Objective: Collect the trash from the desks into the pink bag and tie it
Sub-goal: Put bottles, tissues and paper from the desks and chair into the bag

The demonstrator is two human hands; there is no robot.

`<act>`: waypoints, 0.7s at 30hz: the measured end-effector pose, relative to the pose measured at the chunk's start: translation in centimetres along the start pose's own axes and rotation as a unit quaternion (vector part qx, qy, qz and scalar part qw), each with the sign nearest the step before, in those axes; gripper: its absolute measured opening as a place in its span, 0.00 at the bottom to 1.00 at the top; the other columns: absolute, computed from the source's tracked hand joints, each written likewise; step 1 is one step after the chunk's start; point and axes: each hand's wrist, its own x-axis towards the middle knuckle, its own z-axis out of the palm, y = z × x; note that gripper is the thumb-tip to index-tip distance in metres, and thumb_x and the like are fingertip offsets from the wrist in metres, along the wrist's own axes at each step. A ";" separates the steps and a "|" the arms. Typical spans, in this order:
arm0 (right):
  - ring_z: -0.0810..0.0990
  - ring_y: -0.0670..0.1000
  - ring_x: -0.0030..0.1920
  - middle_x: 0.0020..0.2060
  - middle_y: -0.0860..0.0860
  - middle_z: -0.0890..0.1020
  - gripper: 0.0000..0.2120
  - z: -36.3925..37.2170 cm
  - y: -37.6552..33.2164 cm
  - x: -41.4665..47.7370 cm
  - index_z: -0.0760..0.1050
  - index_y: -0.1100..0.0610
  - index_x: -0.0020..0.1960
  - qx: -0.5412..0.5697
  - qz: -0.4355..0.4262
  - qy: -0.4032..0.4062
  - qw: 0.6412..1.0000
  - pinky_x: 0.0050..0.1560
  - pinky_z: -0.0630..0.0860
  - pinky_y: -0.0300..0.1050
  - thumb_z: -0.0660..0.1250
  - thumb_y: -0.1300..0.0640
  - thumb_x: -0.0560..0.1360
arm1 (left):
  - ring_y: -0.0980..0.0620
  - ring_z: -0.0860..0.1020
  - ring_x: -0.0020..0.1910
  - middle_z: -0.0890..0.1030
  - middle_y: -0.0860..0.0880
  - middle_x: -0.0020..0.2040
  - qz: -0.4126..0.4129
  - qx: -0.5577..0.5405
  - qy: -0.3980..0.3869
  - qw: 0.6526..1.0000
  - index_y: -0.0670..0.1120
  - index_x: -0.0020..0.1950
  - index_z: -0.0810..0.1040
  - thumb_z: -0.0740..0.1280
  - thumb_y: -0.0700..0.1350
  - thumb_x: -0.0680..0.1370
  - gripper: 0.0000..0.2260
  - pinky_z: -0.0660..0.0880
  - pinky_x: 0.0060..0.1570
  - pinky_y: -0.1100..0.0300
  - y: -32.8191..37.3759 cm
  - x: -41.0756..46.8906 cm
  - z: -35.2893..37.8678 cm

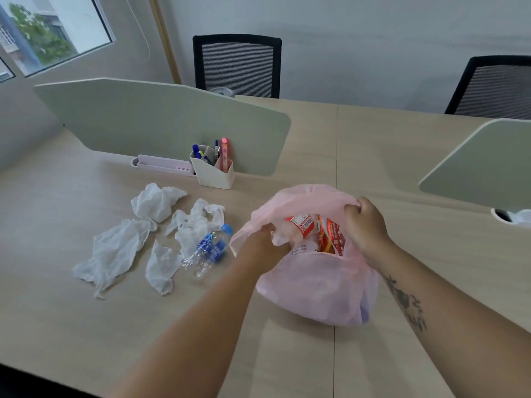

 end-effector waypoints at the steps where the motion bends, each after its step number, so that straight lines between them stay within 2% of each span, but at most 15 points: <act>1: 0.69 0.48 0.32 0.35 0.51 0.73 0.08 -0.1 0.1 0.0 0.69 0.58 0.42 -0.004 -0.001 0.002 1.000 0.31 0.64 0.43 0.53 0.60 0.77 | 0.46 0.74 0.65 0.74 0.47 0.69 -0.004 0.008 0.008 1.000 0.47 0.74 0.65 0.67 0.60 0.76 0.31 0.71 0.61 0.56 -0.3 0.2 0.7; 4: 0.69 0.49 0.33 0.35 0.50 0.72 0.09 -0.1 0.2 -0.3 0.66 0.55 0.38 -0.017 -0.001 -0.003 1.000 0.31 0.62 0.44 0.54 0.59 0.76 | 0.45 0.75 0.63 0.76 0.46 0.67 -0.017 0.029 0.027 0.999 0.46 0.75 0.64 0.62 0.60 0.78 0.29 0.72 0.60 0.54 -1.3 0.4 1.8; 8: 0.65 0.49 0.31 0.32 0.49 0.68 0.11 1.0 -0.2 -0.5 0.62 0.52 0.35 -0.017 0.006 -0.014 1.000 0.30 0.59 0.45 0.54 0.60 0.76 | 0.47 0.76 0.58 0.79 0.46 0.62 -0.016 0.030 0.054 0.998 0.45 0.70 0.70 0.61 0.59 0.79 0.25 0.70 0.50 0.57 -2.2 -0.5 0.8; 11: 0.69 0.50 0.32 0.34 0.49 0.72 0.07 2.4 -0.6 -0.8 0.68 0.54 0.41 -0.013 0.014 -0.021 1.000 0.30 0.62 0.44 0.54 0.59 0.76 | 0.48 0.76 0.60 0.79 0.49 0.62 -0.001 0.039 0.101 0.994 0.49 0.70 0.71 0.63 0.58 0.78 0.23 0.70 0.53 0.57 -3.7 -2.0 -1.2; 14: 0.72 0.48 0.32 0.37 0.52 0.75 0.08 4.1 -0.8 -1.2 0.71 0.56 0.52 -0.008 0.020 -0.031 0.999 0.30 0.65 0.41 0.54 0.59 0.77 | 0.49 0.76 0.54 0.80 0.51 0.54 0.024 0.023 0.193 0.981 0.49 0.62 0.76 0.65 0.55 0.77 0.16 0.72 0.48 0.57 -6.5 -3.1 -3.1; 17: 0.75 0.56 0.36 0.43 0.59 0.78 0.11 5.7 -0.5 -1.3 0.71 0.63 0.50 -0.021 0.022 -0.021 0.999 0.35 0.68 0.45 0.55 0.57 0.76 | 0.42 0.73 0.52 0.78 0.46 0.53 0.054 0.116 0.265 0.956 0.45 0.58 0.78 0.67 0.49 0.75 0.15 0.71 0.49 0.51 -10.2 -2.8 -3.8; 19: 0.75 0.59 0.38 0.43 0.61 0.78 0.13 6.3 -0.3 -1.2 0.72 0.64 0.50 -0.028 0.024 -0.013 0.999 0.37 0.68 0.46 0.55 0.56 0.75 | 0.38 0.70 0.58 0.75 0.43 0.62 0.014 0.144 0.222 0.964 0.45 0.66 0.73 0.65 0.47 0.74 0.20 0.69 0.56 0.48 -12.5 -2.2 -3.9; 21: 0.73 0.56 0.36 0.40 0.60 0.77 0.11 6.2 -0.8 -1.1 0.72 0.63 0.49 -0.042 0.019 -0.016 0.999 0.35 0.67 0.45 0.57 0.56 0.74 | 0.38 0.64 0.68 0.64 0.44 0.75 -0.037 0.141 0.118 0.982 0.49 0.77 0.60 0.63 0.48 0.77 0.29 0.63 0.66 0.47 -14.2 -1.9 -3.7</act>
